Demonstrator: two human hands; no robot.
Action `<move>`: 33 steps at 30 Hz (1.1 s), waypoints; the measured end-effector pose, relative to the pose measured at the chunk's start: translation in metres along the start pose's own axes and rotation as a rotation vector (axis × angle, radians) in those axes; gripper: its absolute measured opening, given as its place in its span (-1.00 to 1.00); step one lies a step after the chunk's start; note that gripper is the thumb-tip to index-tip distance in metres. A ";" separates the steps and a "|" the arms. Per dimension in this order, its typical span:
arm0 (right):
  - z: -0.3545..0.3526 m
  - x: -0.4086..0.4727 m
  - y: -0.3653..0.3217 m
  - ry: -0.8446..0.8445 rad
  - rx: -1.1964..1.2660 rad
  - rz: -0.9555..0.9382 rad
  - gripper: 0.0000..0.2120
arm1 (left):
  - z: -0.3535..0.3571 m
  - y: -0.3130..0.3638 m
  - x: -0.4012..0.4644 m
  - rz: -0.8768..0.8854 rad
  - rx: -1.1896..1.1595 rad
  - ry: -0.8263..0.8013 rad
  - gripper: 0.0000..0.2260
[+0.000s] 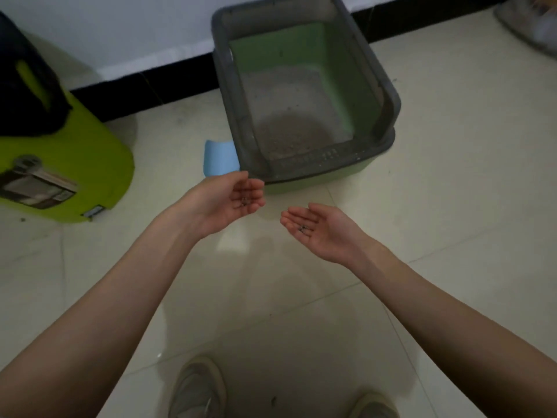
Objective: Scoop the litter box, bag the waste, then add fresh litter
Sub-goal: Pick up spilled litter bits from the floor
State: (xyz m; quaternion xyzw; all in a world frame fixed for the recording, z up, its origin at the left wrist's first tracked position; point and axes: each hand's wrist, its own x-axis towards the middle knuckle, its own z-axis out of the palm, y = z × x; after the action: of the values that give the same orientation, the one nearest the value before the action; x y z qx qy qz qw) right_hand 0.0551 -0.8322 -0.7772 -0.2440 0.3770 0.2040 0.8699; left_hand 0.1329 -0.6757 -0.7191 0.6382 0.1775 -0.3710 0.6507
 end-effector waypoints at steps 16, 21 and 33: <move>0.171 -0.014 0.034 -0.414 0.047 0.154 -0.62 | -0.067 0.097 -0.096 0.357 0.508 0.126 -0.53; 0.175 -0.014 0.038 -0.355 -0.001 0.089 -0.64 | -0.071 0.095 -0.093 0.295 0.541 0.021 -0.52; 0.210 0.005 0.058 -0.094 -0.173 0.040 -0.61 | -0.130 0.110 -0.105 0.576 0.475 0.059 -0.71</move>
State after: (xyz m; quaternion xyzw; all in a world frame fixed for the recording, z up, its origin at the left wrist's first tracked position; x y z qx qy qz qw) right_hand 0.1440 -0.6641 -0.6718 -0.3010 0.3215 0.2644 0.8580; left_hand 0.1730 -0.5331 -0.5839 0.8056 -0.0815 -0.1850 0.5569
